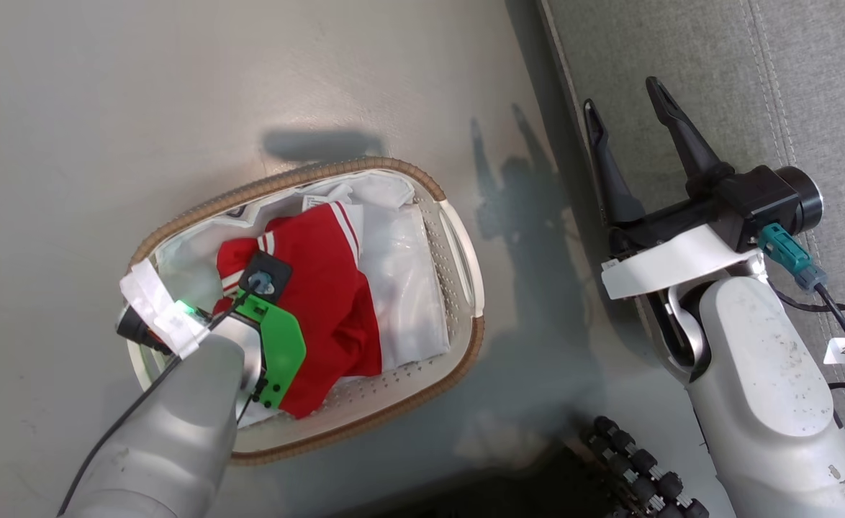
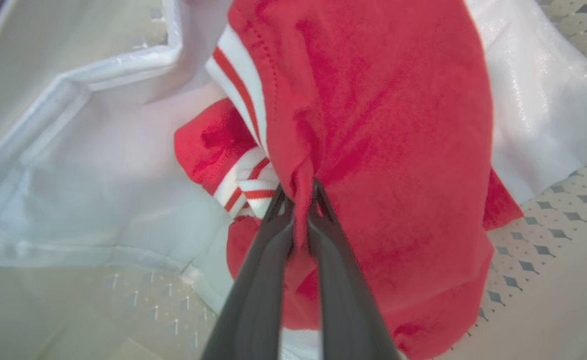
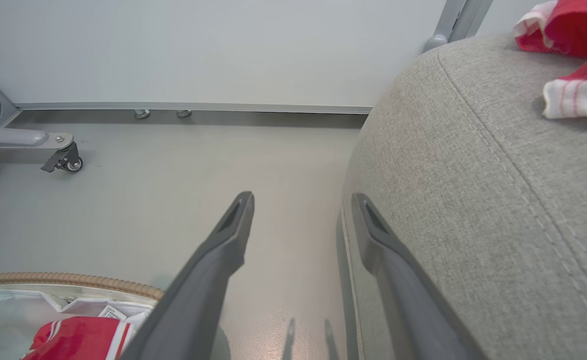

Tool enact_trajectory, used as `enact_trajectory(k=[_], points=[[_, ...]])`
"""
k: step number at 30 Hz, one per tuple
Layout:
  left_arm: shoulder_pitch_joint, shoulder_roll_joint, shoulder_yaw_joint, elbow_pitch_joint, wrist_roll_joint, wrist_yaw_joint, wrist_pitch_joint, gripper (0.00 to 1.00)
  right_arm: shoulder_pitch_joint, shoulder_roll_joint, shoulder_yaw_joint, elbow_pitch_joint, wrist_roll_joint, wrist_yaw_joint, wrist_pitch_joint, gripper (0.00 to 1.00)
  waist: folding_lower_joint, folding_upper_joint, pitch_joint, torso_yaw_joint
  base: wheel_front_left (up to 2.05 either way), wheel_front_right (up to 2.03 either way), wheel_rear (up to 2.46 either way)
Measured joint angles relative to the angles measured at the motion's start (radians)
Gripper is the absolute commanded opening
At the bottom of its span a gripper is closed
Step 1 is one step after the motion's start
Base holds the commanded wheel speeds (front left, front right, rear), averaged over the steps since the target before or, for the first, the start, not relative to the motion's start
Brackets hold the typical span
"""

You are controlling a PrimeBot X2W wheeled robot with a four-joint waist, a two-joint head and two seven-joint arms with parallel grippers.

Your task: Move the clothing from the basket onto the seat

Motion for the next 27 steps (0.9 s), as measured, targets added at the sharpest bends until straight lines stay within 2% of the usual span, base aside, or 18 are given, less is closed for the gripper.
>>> enact_trajectory(k=[10,15,16,22,27], points=[[0.057,-0.019,-0.022,-0.023,-0.038,-0.006,-0.101,0.00,0.030,0.000,-0.022,0.031,-0.022,0.000,0.000,1.00,-0.0001,0.0000,-0.080,0.023,0.00,0.00,0.00],[0.093,-0.028,-0.068,-0.065,-0.074,-0.007,-0.152,0.00,0.070,0.000,-0.040,0.052,-0.046,0.000,0.000,1.00,-0.0001,0.0000,-0.148,0.041,0.00,0.00,0.00],[0.106,-0.029,-0.090,-0.099,-0.099,-0.007,-0.178,0.00,0.096,0.000,-0.053,0.064,-0.064,0.000,0.000,1.00,-0.0001,0.0000,-0.194,0.052,0.00,0.00,0.00],[0.125,-0.028,-0.141,-0.173,-0.157,-0.007,-0.211,0.00,0.160,0.001,-0.069,0.088,-0.089,0.000,0.000,1.00,-0.0001,0.0000,-0.299,0.077,0.00,0.00,0.00],[0.126,0.002,-0.198,-0.255,-0.195,-0.007,-0.227,0.00,0.221,0.000,-0.076,0.107,-0.105,0.000,0.000,1.00,-0.0001,0.0000,-0.401,0.098,0.00,0.00,0.00]])
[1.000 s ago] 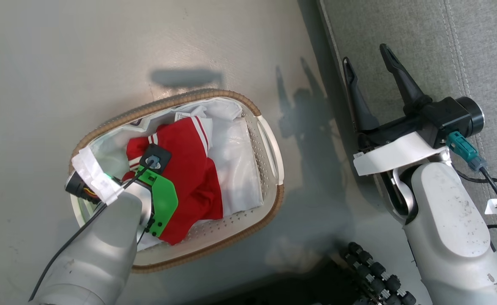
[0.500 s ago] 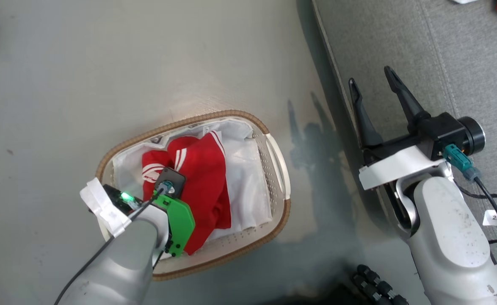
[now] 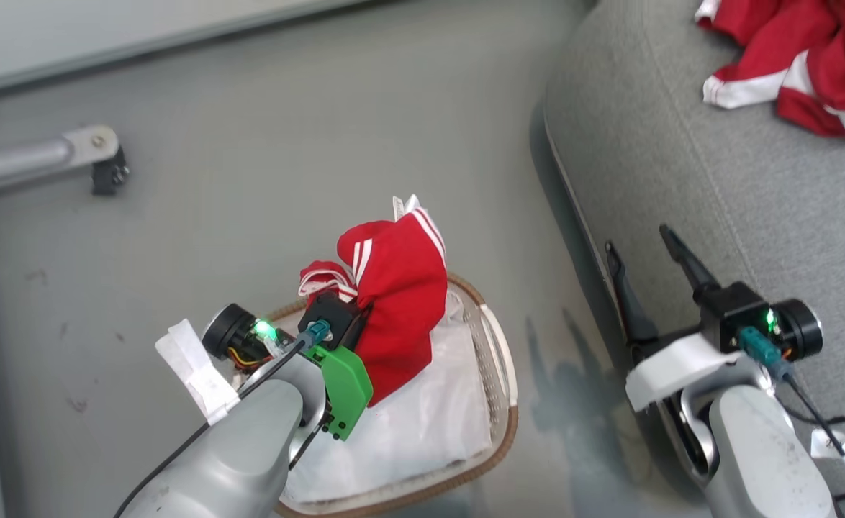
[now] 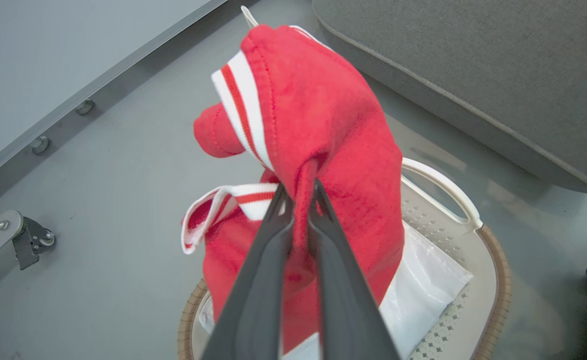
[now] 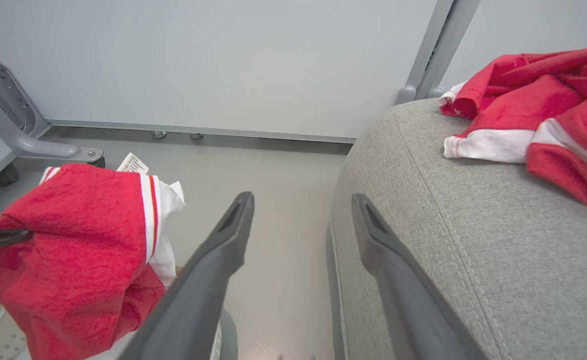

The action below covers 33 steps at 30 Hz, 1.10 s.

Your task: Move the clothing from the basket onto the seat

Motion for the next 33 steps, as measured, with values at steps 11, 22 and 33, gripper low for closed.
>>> enact_trajectory(k=[11,22,33], points=[[-0.039,0.114,-0.132,-0.198,-0.026,-0.002,-0.003,0.00,0.125,0.000,0.021,0.028,-0.022,0.000,0.000,1.00,0.0000,0.0000,-0.221,0.031,0.00,0.00,0.00],[-0.230,0.216,-0.189,-0.405,-0.058,-0.002,0.062,0.00,0.171,0.000,0.068,0.026,-0.022,0.000,0.000,1.00,0.0000,0.0000,-0.385,0.058,0.00,0.00,0.00],[-0.381,0.248,-0.179,-0.525,-0.063,-0.002,0.101,0.00,0.088,0.000,0.151,0.040,-0.017,0.000,0.000,1.00,0.0000,0.0000,-0.437,0.070,0.00,0.00,0.00]])
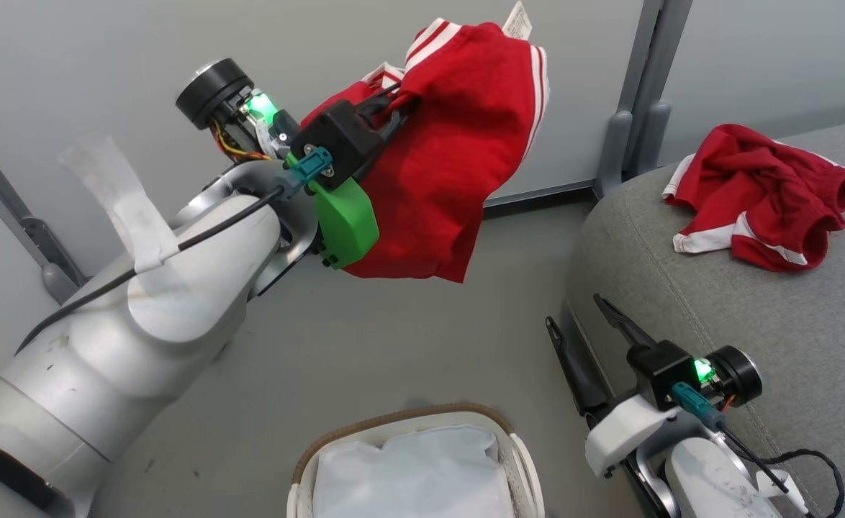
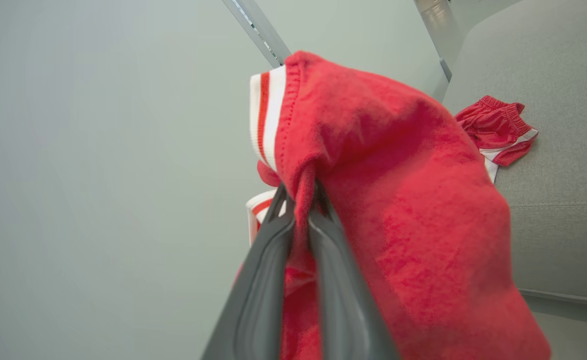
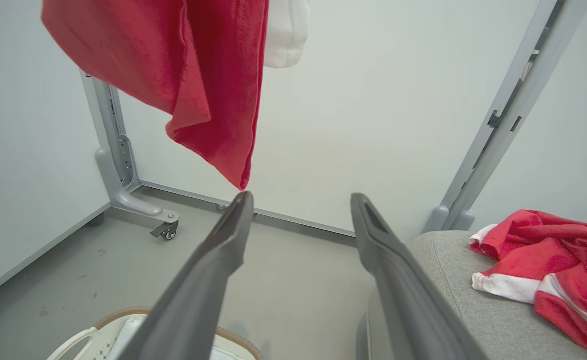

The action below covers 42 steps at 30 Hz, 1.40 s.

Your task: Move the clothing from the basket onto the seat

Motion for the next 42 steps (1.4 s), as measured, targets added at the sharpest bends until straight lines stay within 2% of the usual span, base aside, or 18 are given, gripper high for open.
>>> enact_trajectory(k=[11,18,24,25,26,27,29,35,42], points=[[-0.057,-0.004,-0.026,-0.098,-0.054,0.000,0.020,0.00,-0.144,-0.011,0.080,0.119,-0.035,0.000,0.000,1.00,0.0000,0.0000,-0.010,0.018,0.00,0.00,0.00],[-0.065,-0.019,-0.050,-0.143,-0.084,0.000,0.022,0.00,-0.268,-0.044,0.155,0.238,-0.001,0.000,0.000,1.00,0.0000,0.0000,-0.014,0.041,0.00,0.00,0.00],[-0.066,-0.032,-0.064,-0.153,-0.108,0.000,0.019,0.00,-0.351,-0.044,0.264,0.302,0.065,0.000,0.000,1.00,0.0000,0.0000,-0.013,0.058,0.00,0.00,0.00],[-0.065,-0.032,-0.066,-0.153,-0.113,0.000,0.019,0.00,-0.361,-0.044,0.284,0.306,0.081,0.000,0.000,0.68,0.0000,0.0000,-0.013,0.060,0.00,0.00,0.00],[-0.064,-0.032,-0.067,-0.153,-0.116,0.000,0.017,0.00,-0.368,-0.045,0.294,0.308,0.094,0.000,0.000,0.43,0.0000,0.0000,-0.013,0.061,0.00,0.00,0.00],[-0.062,-0.032,-0.068,-0.152,-0.121,0.000,0.016,0.00,-0.375,-0.047,0.305,0.308,0.106,0.000,0.000,0.35,0.0000,0.0000,-0.013,0.063,0.00,0.00,0.00],[-0.053,-0.031,-0.067,-0.148,-0.129,0.000,0.012,0.00,-0.384,-0.052,0.315,0.306,0.123,0.000,0.000,0.00,0.0000,0.0000,-0.013,0.064,0.00,0.00,0.00],[-0.005,-0.014,-0.062,-0.119,-0.160,0.009,0.001,0.00,-0.377,-0.064,0.326,0.272,0.155,0.000,0.000,0.00,0.0000,0.0000,-0.011,0.059,0.00,0.00,0.00],[0.073,-0.002,-0.041,-0.060,-0.220,0.020,-0.026,0.00,-0.336,-0.073,0.292,0.202,0.167,0.000,0.000,0.00,0.0000,0.0000,-0.011,0.046,0.00,0.00,0.00]])
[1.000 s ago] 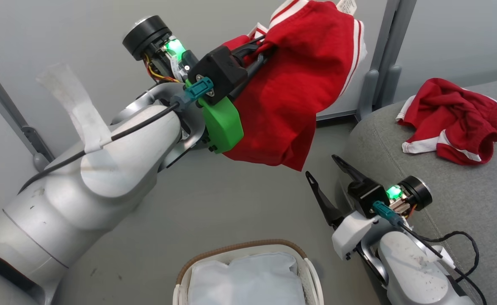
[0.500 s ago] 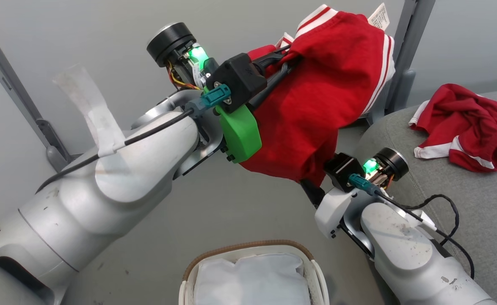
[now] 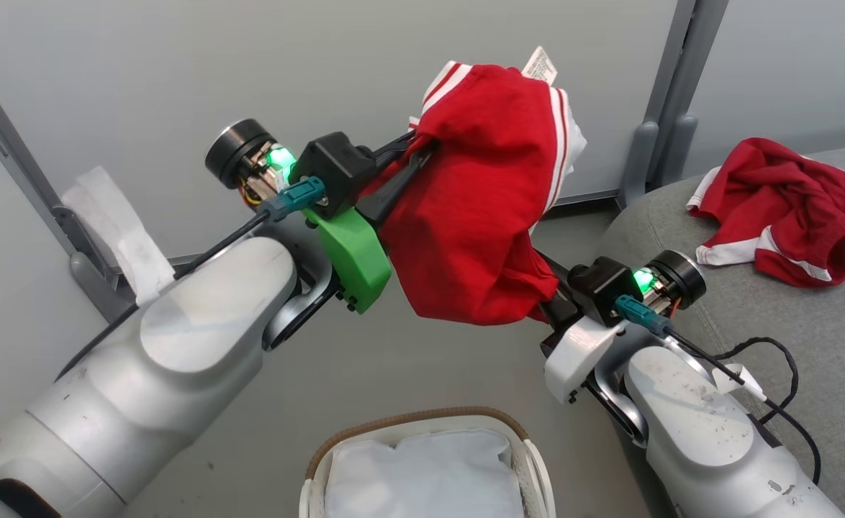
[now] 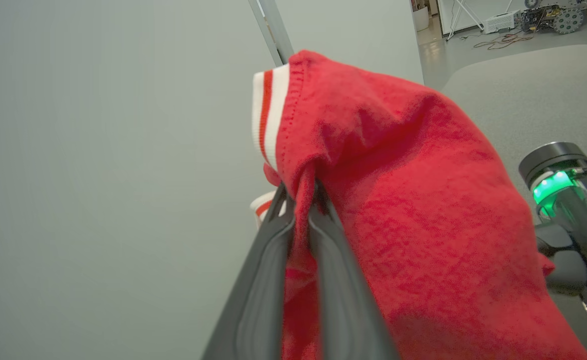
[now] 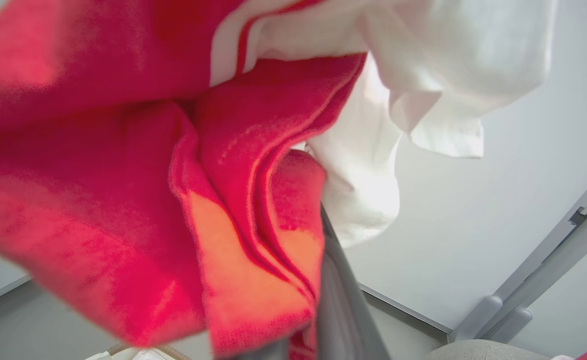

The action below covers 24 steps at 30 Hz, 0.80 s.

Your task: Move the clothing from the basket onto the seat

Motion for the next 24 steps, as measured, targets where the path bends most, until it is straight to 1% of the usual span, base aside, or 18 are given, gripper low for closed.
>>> enact_trajectory(k=[3,4,6,7,8,9,13,18,21,24], points=[[0.041,0.001,0.012,0.026,-0.031,0.008,-0.017,0.00,0.016,-0.001,-0.017,-0.022,0.000,0.000,0.000,0.00,0.0000,0.0000,0.000,-0.005,0.00,0.00,0.00],[0.062,0.001,0.018,0.040,-0.041,0.013,-0.026,0.02,0.021,-0.001,-0.025,-0.032,0.000,0.000,0.000,0.00,0.0000,0.0000,0.000,-0.008,0.00,0.00,0.00],[0.092,0.001,0.024,0.054,-0.051,0.018,-0.038,0.39,0.029,-0.001,-0.037,-0.042,0.000,0.000,0.000,0.00,0.0000,0.0000,-0.001,-0.010,0.00,0.00,0.00],[0.114,-0.001,0.029,0.064,-0.062,0.024,-0.046,0.66,0.033,-0.001,-0.044,-0.048,0.000,0.000,0.000,0.00,0.0000,0.0000,-0.001,-0.012,0.00,0.00,0.00],[0.133,-0.004,0.036,0.072,-0.076,0.025,-0.050,0.96,0.034,0.000,-0.048,-0.051,-0.001,0.000,0.000,0.00,0.0000,0.0000,-0.001,-0.013,0.00,0.00,0.00],[0.165,-0.012,0.050,0.082,-0.105,0.025,-0.058,1.00,0.034,0.000,-0.055,-0.057,-0.002,0.000,0.000,0.00,0.0000,0.0000,-0.001,-0.014,0.00,0.00,0.00],[0.238,-0.037,0.063,0.113,-0.128,0.025,-0.069,1.00,0.039,-0.001,-0.081,-0.073,-0.013,0.000,0.000,0.00,0.0000,0.0000,0.001,-0.015,0.00,0.00,0.00],[0.336,-0.086,0.096,0.136,-0.158,0.025,-0.078,1.00,0.049,-0.002,-0.116,-0.088,-0.030,0.000,0.000,0.00,0.0000,0.0000,0.006,-0.013,0.00,0.00,0.00],[0.392,-0.109,0.138,0.131,-0.149,0.024,-0.081,1.00,0.054,-0.004,-0.136,-0.097,-0.039,0.000,0.000,0.00,0.0000,0.0000,0.010,-0.012,0.00,0.00,0.00],[0.456,-0.132,0.178,0.121,-0.118,0.024,-0.082,1.00,0.060,-0.007,-0.146,-0.105,-0.045,0.000,0.000,0.00,0.0000,0.0000,0.015,-0.011,0.00,0.00,0.00]])
